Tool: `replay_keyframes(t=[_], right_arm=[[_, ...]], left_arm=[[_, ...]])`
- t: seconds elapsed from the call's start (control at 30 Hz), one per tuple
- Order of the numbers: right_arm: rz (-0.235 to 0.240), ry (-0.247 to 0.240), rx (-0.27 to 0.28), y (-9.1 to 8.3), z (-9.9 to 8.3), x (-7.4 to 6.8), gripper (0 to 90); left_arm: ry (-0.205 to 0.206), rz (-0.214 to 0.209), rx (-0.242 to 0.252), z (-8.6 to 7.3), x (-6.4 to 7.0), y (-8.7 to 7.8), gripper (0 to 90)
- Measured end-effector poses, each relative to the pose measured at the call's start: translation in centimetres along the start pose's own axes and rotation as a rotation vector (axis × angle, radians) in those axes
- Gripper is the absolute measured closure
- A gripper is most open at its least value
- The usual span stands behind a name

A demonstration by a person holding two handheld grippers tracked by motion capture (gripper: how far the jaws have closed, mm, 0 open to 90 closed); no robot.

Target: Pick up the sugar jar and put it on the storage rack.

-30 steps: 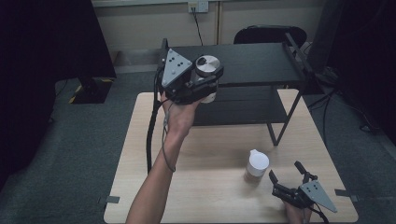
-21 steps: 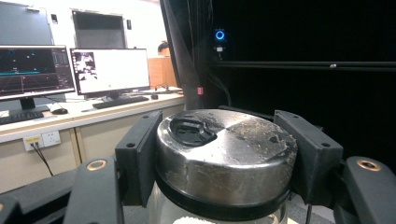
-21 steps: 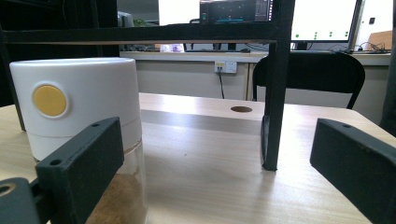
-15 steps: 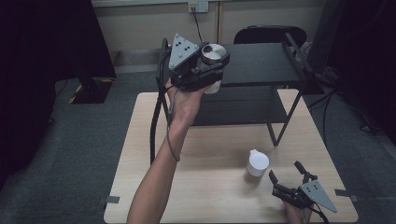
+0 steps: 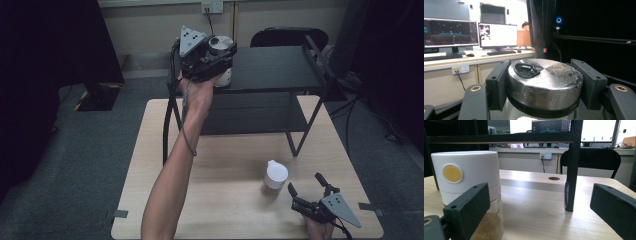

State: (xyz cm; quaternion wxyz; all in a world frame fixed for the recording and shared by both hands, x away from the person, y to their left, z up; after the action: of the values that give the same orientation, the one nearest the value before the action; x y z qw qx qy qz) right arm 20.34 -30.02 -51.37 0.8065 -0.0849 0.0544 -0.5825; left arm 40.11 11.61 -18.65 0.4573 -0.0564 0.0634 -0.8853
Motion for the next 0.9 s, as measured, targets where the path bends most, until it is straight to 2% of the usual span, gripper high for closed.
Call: replay_keyframes(t=[0.07, 0.23, 0.33, 0.43, 0.5, 0.6, 0.67, 0.7, 0.77, 0.9], right_arm=[[0.0, 0.0, 0.0, 0.0, 0.0, 0.0, 1.5], [0.0, 0.001, 0.0, 0.0, 0.0, 0.0, 1.5], [0.0, 0.0, 0.0, 0.0, 0.0, 0.0, 1.5], [0.0, 0.0, 0.0, 0.0, 0.0, 0.0, 1.5], [0.0, 0.0, 0.0, 0.0, 0.0, 0.0, 1.5], [0.0, 0.0, 0.0, 0.0, 0.0, 0.0, 1.5], [-0.001, 0.0, 0.0, 0.0, 0.0, 0.0, 1.5], [-0.001, 0.0, 0.0, 0.0, 0.0, 0.0, 1.5], [-0.001, 0.0, 0.0, 0.0, 0.0, 0.0, 1.5], [-0.002, 0.0, -0.001, 0.0, 0.0, 0.0, 1.5]], left_arm=[[-0.003, -0.004, -0.008, -0.1, 0.0, 0.1, 35.3], [-0.011, 0.007, 0.013, -0.6, 0.2, 0.4, 35.2], [-0.03, -0.012, 0.007, -0.6, -0.4, 0.4, 35.1], [-0.025, -0.017, 0.01, -0.6, -0.4, 0.4, 35.0], [-0.02, 0.0, -0.009, -0.5, -0.1, 0.4, 34.0], [0.0, 0.035, -0.01, -0.6, 0.6, 0.4, 14.3], [-0.029, 0.023, 0.013, -0.7, 0.6, 0.1, 6.4], [-0.033, 0.029, 0.021, -0.7, 0.7, -0.1, 4.2], [-0.006, 0.039, 0.031, -0.9, 1.1, -0.5, 0.6], [0.016, 0.025, 0.013, -1.0, 1.2, -1.0, 0.0]])
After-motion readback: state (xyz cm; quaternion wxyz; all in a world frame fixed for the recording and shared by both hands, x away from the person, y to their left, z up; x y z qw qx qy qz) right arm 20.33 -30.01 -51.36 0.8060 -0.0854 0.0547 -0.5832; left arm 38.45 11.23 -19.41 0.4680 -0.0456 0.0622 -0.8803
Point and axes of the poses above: each handheld gripper's, and its own axes: y roughly forward along the jaws, z roughly out of its top, x roughly to its right, the point moved 6 cm from there along y, roughly forward along the jaws, and after that the axes turned 13 degrees about -x, right-handed, at the moved point
